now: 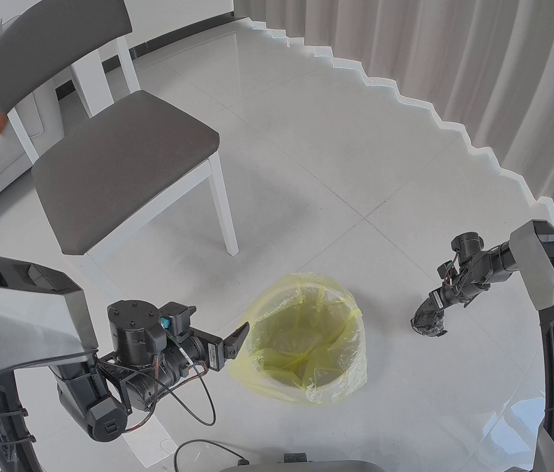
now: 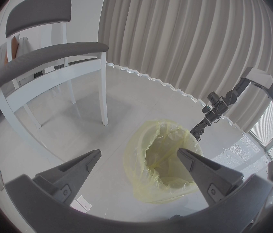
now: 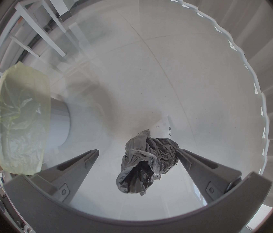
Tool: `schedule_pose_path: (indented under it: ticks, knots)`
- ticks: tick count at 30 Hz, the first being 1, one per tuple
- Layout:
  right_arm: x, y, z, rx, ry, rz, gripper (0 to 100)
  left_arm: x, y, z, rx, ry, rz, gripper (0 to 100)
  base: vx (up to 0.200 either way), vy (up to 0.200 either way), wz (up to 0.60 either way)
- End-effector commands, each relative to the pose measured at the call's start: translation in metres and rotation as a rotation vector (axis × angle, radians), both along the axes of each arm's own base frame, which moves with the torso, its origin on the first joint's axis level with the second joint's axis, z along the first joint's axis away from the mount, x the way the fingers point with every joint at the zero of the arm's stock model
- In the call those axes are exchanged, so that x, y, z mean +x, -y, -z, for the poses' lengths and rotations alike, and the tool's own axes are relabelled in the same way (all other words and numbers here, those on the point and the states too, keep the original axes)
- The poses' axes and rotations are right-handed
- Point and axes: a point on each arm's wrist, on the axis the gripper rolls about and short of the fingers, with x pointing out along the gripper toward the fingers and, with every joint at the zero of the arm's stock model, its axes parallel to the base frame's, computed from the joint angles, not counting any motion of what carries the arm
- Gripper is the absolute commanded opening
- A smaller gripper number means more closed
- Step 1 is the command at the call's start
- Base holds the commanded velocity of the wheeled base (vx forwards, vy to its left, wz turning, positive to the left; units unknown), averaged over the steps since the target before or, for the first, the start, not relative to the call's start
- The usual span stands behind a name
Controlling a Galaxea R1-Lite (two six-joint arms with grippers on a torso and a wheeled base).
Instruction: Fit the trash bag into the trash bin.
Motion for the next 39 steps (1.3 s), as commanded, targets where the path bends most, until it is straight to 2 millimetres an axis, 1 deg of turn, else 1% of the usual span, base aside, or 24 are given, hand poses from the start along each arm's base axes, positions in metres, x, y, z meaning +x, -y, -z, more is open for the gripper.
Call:
schedule_pose_path:
  ticks: [1, 6, 8, 10, 11, 13, 14, 17, 18, 19, 20, 21, 22, 23, 27, 29, 31, 32, 33, 34, 35, 37, 38, 39]
  knots:
    - [0.002, 0.001, 0.010, 0.000, -0.011, 0.000, 0, -0.001, 0.000, -0.006, -0.011, 0.018, 0.002, 100, 0.000, 0.000, 0.00]
    - [0.000, 0.006, 0.005, -0.013, -0.009, -0.010, 0, 0.000, 0.001, -0.004, -0.004, 0.018, 0.004, 100, 0.000, 0.000, 0.00]
    - [-0.002, 0.006, -0.011, -0.016, 0.011, -0.015, 0, 0.000, 0.001, -0.002, -0.001, 0.013, 0.004, 100, 0.000, 0.000, 0.00]
    - [-0.005, 0.005, -0.019, -0.017, 0.016, -0.015, 0, 0.000, 0.001, 0.000, 0.000, 0.008, 0.004, 100, 0.000, 0.000, 0.00]
    - [-0.015, 0.004, -0.042, -0.012, 0.034, -0.019, 0, 0.000, 0.001, 0.001, -0.001, 0.006, 0.005, 100, 0.000, 0.000, 0.00]
    - [-0.027, 0.002, -0.068, -0.008, 0.058, -0.024, 0, 0.000, 0.001, 0.001, -0.005, 0.004, 0.003, 100, 0.000, 0.000, 0.00]
    - [-0.032, 0.002, -0.076, -0.008, 0.066, -0.026, 0, 0.000, 0.001, 0.001, -0.006, 0.004, 0.003, 100, 0.000, 0.000, 0.00]
    - [-0.051, -0.007, -0.113, -0.001, 0.111, -0.060, 0, -0.001, 0.000, 0.000, -0.009, 0.009, 0.001, 100, 0.000, 0.000, 0.00]
    - [-0.058, -0.011, -0.128, 0.004, 0.139, -0.078, 0, -0.002, -0.001, 0.000, -0.010, 0.010, 0.000, 100, 0.000, 0.000, 0.00]
    - [-0.062, -0.014, -0.137, 0.007, 0.157, -0.087, 0, -0.002, -0.001, 0.001, -0.010, 0.010, 0.000, 100, 0.000, 0.000, 0.00]
    - [-0.073, -0.027, -0.159, 0.017, 0.203, -0.120, 0, -0.003, -0.002, 0.001, -0.013, 0.017, -0.003, 100, 0.000, 0.000, 0.00]
    - [-0.078, -0.033, -0.169, 0.019, 0.224, -0.136, 0, -0.003, -0.003, 0.001, -0.016, 0.019, -0.005, 100, 0.000, 0.000, 0.00]
    - [-0.078, -0.033, -0.169, 0.019, 0.224, -0.136, 0, -0.003, -0.003, 0.001, -0.016, 0.019, -0.005, 100, 0.000, 0.000, 0.00]
    - [-0.095, -0.050, -0.192, 0.021, 0.274, -0.183, 0, -0.004, -0.004, 0.005, -0.018, 0.018, -0.006, 100, 0.000, 0.000, 0.00]
    - [-0.132, -0.094, -0.232, 0.038, 0.387, -0.303, 0, -0.008, -0.005, 0.012, -0.001, -0.007, -0.004, 100, 0.000, 0.000, 0.00]
    - [-0.147, -0.111, -0.241, 0.051, 0.423, -0.350, 0, -0.009, -0.006, 0.013, 0.002, -0.013, -0.004, 100, 0.000, 0.000, 0.00]
    - [-0.160, -0.127, -0.246, 0.065, 0.448, -0.401, 0, -0.010, -0.006, 0.013, 0.004, -0.013, -0.006, 100, 0.000, 0.000, 0.00]
    - [-0.160, -0.127, -0.246, 0.065, 0.448, -0.401, 0, -0.010, -0.006, 0.013, 0.005, -0.011, -0.014, 100, 0.000, 0.000, 0.00]
    - [-0.175, -0.145, -0.247, 0.086, 0.468, -0.458, 0, -0.011, -0.006, 0.012, 0.007, -0.010, -0.018, 100, 0.000, 0.000, 0.00]
    - [-0.182, -0.156, -0.242, 0.101, 0.470, -0.485, 0, -0.011, -0.006, 0.012, 0.010, -0.010, -0.019, 100, 0.000, 0.000, 0.00]
    - [-0.186, -0.163, -0.238, 0.105, 0.474, -0.498, 0, -0.012, -0.005, 0.013, 0.011, -0.011, -0.017, 100, 0.000, 0.000, 0.00]
    - [-0.192, -0.173, -0.227, 0.097, 0.477, -0.520, 0, -0.011, -0.005, 0.012, 0.010, -0.010, -0.017, 100, 0.000, 0.000, 0.00]
    - [-0.193, -0.174, -0.227, 0.096, 0.477, -0.521, 0, -0.011, -0.005, 0.012, 0.010, -0.010, -0.017, 100, 0.000, 0.000, 0.00]
    - [-0.198, -0.182, -0.220, 0.088, 0.480, -0.534, 0, -0.011, -0.006, 0.013, 0.010, -0.012, -0.019, 100, 0.000, 0.000, 0.00]
